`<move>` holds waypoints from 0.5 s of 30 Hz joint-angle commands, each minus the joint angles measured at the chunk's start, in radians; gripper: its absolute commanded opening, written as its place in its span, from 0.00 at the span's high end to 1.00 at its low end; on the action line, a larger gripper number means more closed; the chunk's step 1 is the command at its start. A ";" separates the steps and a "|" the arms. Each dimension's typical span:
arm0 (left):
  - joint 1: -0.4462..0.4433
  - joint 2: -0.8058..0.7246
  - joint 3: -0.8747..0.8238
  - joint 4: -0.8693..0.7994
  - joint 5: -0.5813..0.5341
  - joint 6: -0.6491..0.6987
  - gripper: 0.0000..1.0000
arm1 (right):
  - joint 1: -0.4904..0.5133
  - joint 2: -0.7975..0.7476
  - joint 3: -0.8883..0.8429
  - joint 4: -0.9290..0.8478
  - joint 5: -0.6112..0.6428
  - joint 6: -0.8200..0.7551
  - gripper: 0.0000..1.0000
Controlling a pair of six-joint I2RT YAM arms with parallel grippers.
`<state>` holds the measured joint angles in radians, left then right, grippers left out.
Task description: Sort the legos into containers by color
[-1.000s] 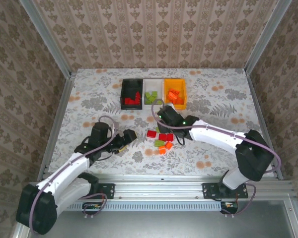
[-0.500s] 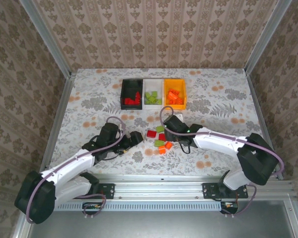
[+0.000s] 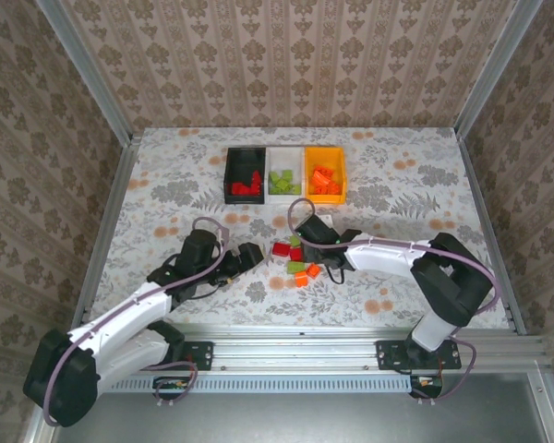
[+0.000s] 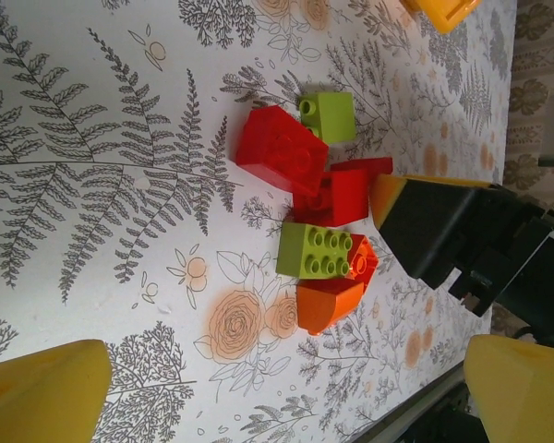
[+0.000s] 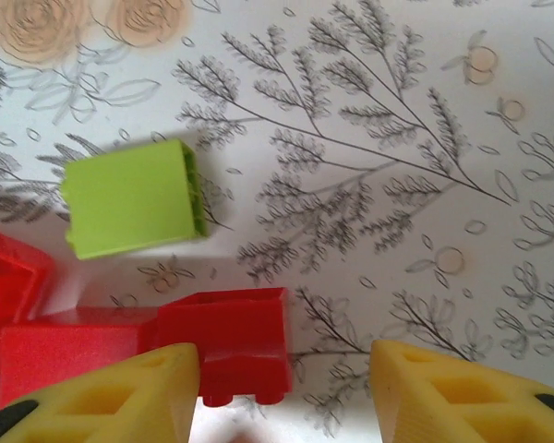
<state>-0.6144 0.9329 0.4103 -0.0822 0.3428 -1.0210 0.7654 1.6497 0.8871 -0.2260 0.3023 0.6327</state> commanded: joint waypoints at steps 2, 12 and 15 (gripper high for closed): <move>0.004 -0.031 0.001 -0.043 -0.013 0.007 0.00 | -0.005 0.053 0.026 0.003 -0.042 0.000 0.45; 0.019 -0.096 -0.013 -0.083 -0.019 0.009 0.00 | -0.004 0.029 0.030 0.040 -0.116 -0.006 0.42; 0.027 -0.109 -0.024 -0.085 -0.024 0.010 0.00 | 0.000 0.009 0.039 0.015 -0.126 -0.026 0.41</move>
<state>-0.5980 0.8433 0.4030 -0.1406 0.3347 -1.0210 0.7620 1.6951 0.9295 -0.1833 0.2150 0.6270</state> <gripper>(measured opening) 0.997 0.592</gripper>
